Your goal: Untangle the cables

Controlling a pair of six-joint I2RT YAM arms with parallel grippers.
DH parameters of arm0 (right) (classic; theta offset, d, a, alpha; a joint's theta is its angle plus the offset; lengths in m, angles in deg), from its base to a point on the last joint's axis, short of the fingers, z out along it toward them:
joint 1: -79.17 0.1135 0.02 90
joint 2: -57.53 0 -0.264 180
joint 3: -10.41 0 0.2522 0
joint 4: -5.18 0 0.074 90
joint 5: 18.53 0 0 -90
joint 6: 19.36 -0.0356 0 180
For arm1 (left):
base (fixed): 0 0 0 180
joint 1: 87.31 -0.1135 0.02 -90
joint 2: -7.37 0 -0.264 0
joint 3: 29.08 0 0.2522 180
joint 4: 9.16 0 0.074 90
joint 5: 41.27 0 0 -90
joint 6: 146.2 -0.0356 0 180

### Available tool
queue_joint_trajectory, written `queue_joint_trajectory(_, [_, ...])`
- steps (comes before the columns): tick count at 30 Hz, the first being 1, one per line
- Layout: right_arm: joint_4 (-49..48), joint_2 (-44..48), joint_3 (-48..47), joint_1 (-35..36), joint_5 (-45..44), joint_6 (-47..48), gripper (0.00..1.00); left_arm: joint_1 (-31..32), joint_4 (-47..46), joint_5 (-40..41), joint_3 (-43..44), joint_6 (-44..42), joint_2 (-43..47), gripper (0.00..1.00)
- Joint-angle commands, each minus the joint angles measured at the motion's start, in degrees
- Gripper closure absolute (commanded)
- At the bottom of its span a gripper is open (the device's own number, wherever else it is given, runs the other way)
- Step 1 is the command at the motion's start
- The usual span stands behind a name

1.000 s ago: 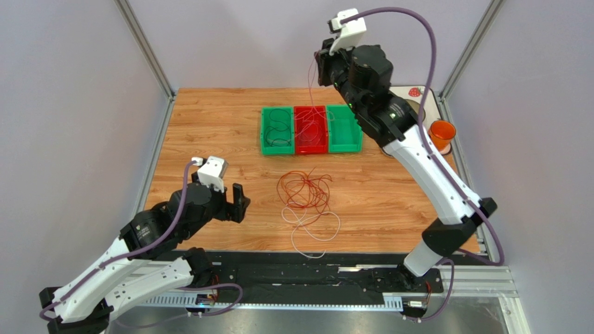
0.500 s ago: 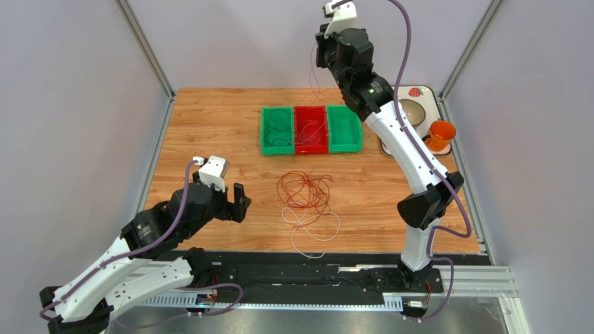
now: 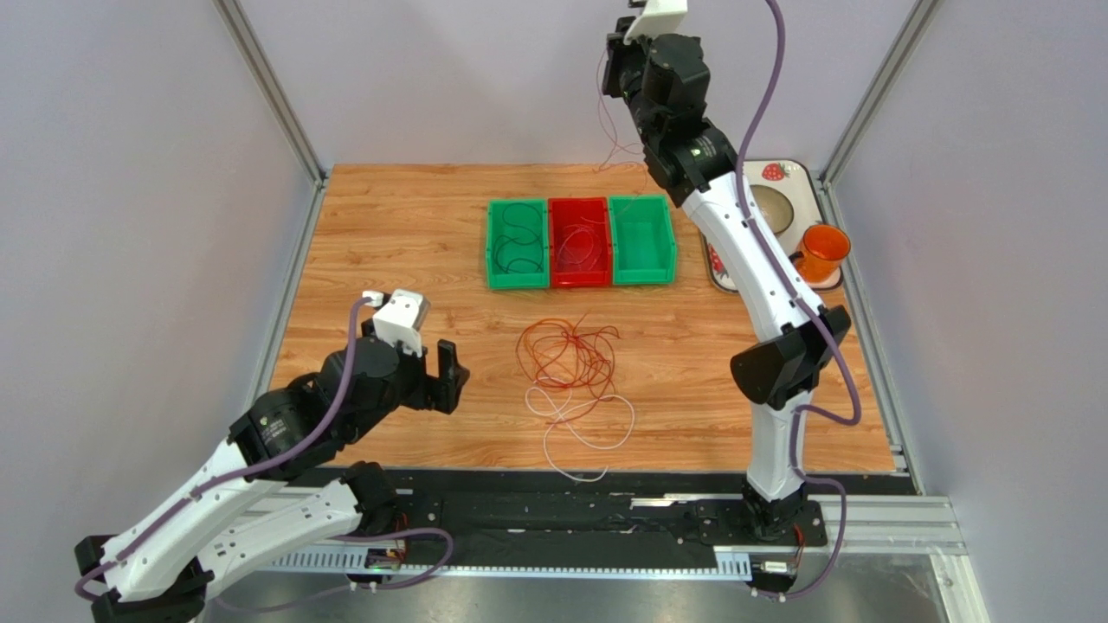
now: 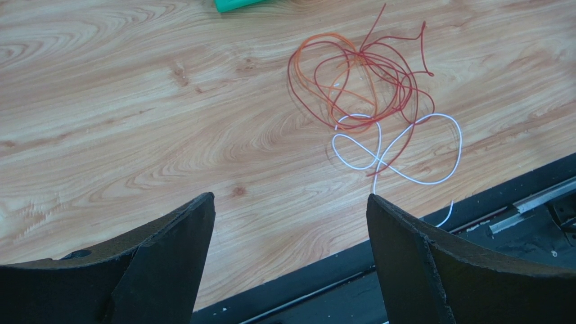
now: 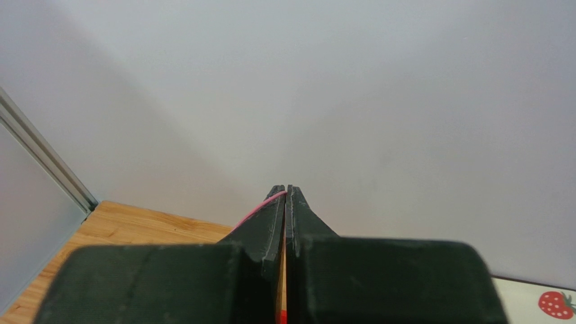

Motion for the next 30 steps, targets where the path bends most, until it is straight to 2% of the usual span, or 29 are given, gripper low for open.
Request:
queue_joint_trajectory(1, [-2.7,-3.9,-3.1,-0.2,0.7,-2.4,1.0,-0.3,-1.7,-0.6,-0.3,-1.2,-0.4,0.09])
queue_joint_trajectory(16, [-3.1,-6.4,1.2,0.5,2.0,-4.5,1.0,-0.7,-1.6,-0.6,-0.2,-1.1,-0.8,0.1])
queue_joint_trajectory(30, [-6.0,-6.1,13.2,0.4,4.9,-4.6,1.0,-0.7,-1.6,-0.7,-0.3,-1.2,-0.2,0.1])
